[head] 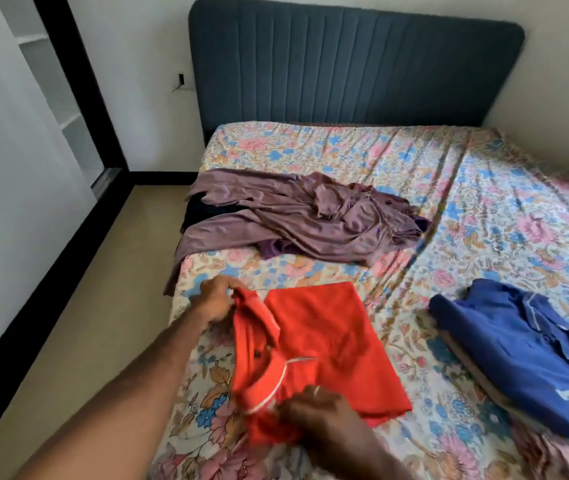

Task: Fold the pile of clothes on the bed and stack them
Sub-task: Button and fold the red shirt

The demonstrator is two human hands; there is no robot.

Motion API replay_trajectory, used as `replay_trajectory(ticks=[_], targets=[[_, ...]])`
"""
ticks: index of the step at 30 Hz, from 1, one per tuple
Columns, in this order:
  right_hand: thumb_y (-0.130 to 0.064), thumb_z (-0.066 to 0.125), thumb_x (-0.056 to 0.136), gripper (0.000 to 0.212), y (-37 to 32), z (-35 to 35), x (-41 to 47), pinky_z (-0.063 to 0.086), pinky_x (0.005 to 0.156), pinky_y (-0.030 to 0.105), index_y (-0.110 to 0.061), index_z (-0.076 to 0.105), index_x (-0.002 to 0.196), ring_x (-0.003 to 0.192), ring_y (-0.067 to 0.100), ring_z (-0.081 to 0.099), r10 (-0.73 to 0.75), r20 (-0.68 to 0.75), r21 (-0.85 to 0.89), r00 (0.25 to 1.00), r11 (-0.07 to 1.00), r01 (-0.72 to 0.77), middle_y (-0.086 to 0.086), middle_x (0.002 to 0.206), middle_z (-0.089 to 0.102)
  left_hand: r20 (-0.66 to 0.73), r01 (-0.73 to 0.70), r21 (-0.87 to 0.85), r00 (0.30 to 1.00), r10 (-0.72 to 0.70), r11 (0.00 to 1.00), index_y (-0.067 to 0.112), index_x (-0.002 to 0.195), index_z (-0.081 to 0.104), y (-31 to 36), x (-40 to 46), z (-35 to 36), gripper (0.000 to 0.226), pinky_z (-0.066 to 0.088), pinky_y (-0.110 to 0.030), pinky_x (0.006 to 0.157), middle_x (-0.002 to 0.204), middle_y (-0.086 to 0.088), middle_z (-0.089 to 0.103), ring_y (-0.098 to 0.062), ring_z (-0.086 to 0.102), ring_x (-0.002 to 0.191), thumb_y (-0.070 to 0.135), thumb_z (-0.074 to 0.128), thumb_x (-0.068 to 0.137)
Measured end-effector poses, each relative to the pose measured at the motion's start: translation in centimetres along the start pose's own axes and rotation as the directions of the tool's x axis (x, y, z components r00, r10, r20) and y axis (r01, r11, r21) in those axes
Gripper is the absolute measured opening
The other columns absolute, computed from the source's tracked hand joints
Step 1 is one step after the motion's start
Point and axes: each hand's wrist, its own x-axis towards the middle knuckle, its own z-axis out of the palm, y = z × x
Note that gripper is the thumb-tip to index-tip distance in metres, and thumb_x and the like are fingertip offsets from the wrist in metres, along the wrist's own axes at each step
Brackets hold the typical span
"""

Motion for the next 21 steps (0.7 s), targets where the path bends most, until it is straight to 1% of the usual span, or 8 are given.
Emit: replay_trajectory(ticks=[2,5,8,12,14,16,18,21], targets=[[-0.014,0.061,0.093,0.035,-0.7,3.7,-0.7,0.046,0.065,0.026,-0.025,0.061,0.126,0.072,0.018,0.055,-0.074,0.051,-0.084,0.996,0.993,0.078,-0.005,0.084,0.061,-0.073,-0.034,0.024,0.997,0.035,0.999,0.034,0.080,0.068,-3.9,-0.1,-0.1,0.055,0.046,-0.039,0.104,0.090,0.007,0.069,-0.030,0.067,0.107,-0.021,0.066,0.073],[-0.010,0.061,0.079,0.050,-2.7,5.8,0.1,0.045,0.058,0.026,-0.025,0.062,0.127,0.066,0.019,0.054,-0.103,-0.048,-0.143,0.993,0.985,0.095,-0.006,0.083,0.061,-0.118,-0.101,0.093,0.987,0.111,0.991,0.046,0.072,0.072,-6.7,1.0,-0.7,0.064,0.045,-0.053,0.105,0.096,0.019,0.064,-0.028,0.066,0.108,-0.018,0.071,0.070],[-0.011,0.058,0.074,0.038,-5.9,7.3,2.4,0.044,0.054,0.025,-0.025,0.062,0.110,0.061,0.019,0.053,-0.045,-0.104,-0.143,0.994,0.989,0.030,-0.006,0.080,0.061,-0.118,-0.063,0.125,0.990,0.078,0.990,0.041,0.077,0.077,-7.4,2.1,-1.0,0.059,0.046,-0.048,0.104,0.100,0.012,0.062,-0.023,0.064,0.108,-0.018,0.076,0.069],[-0.022,0.056,0.072,0.019,-9.8,9.6,5.7,0.045,0.046,0.028,-0.026,0.051,0.091,0.064,0.021,0.062,0.185,0.090,-0.193,0.979,0.967,-0.165,-0.007,0.077,0.063,-0.081,-0.026,0.020,0.996,0.027,0.999,0.033,0.086,0.078,-4.4,-0.5,-2.4,0.059,0.049,-0.037,0.104,0.107,0.002,0.071,-0.020,0.065,0.111,-0.023,0.063,0.075],[-0.031,0.059,0.079,0.018,-10.7,9.1,7.1,0.050,0.058,0.035,-0.021,0.051,0.091,0.078,0.030,0.067,0.288,0.277,-0.131,0.916,0.956,-0.261,0.001,0.085,0.069,-0.075,0.061,-0.060,0.995,-0.065,0.996,0.009,0.113,0.073,-3.1,-2.8,-4.4,0.056,0.053,-0.013,0.082,0.110,-0.008,0.071,-0.022,0.067,0.107,-0.027,0.045,0.081],[-0.062,0.061,0.075,0.044,-10.0,6.2,8.6,0.048,0.069,0.033,-0.021,0.060,0.092,0.082,0.022,0.067,0.354,0.367,0.031,0.861,0.920,-0.391,0.001,0.087,0.072,-0.127,0.115,-0.049,0.985,-0.120,0.992,0.003,0.118,0.068,-3.2,-6.0,-6.2,0.047,0.054,-0.015,0.067,0.106,-0.012,0.073,-0.022,0.069,0.095,-0.020,0.042,0.087],[-0.082,0.061,0.068,0.065,-8.0,2.8,10.3,0.052,0.072,0.030,-0.021,0.069,0.090,0.078,0.009,0.068,0.360,0.344,0.171,0.867,0.884,-0.435,-0.006,0.085,0.073,-0.172,0.157,-0.015,0.972,-0.157,0.987,0.006,0.105,0.071,-4.6,-10.1,-7.0,0.026,0.055,-0.028,0.075,0.098,-0.011,0.075,-0.021,0.070,0.084,-0.007,0.052,0.094],[-0.077,0.062,0.078,0.058,-2.8,0.2,13.3,0.056,0.076,0.032,-0.022,0.074,0.095,0.081,0.004,0.069,0.424,0.154,0.149,0.892,0.883,-0.445,-0.010,0.091,0.075,-0.160,0.258,0.015,0.954,-0.252,0.966,0.014,0.088,0.070,-7.2,-16.4,-6.7,0.017,0.057,-0.037,0.075,0.083,-0.002,0.074,-0.020,0.070,0.075,0.015,0.059,0.100]])
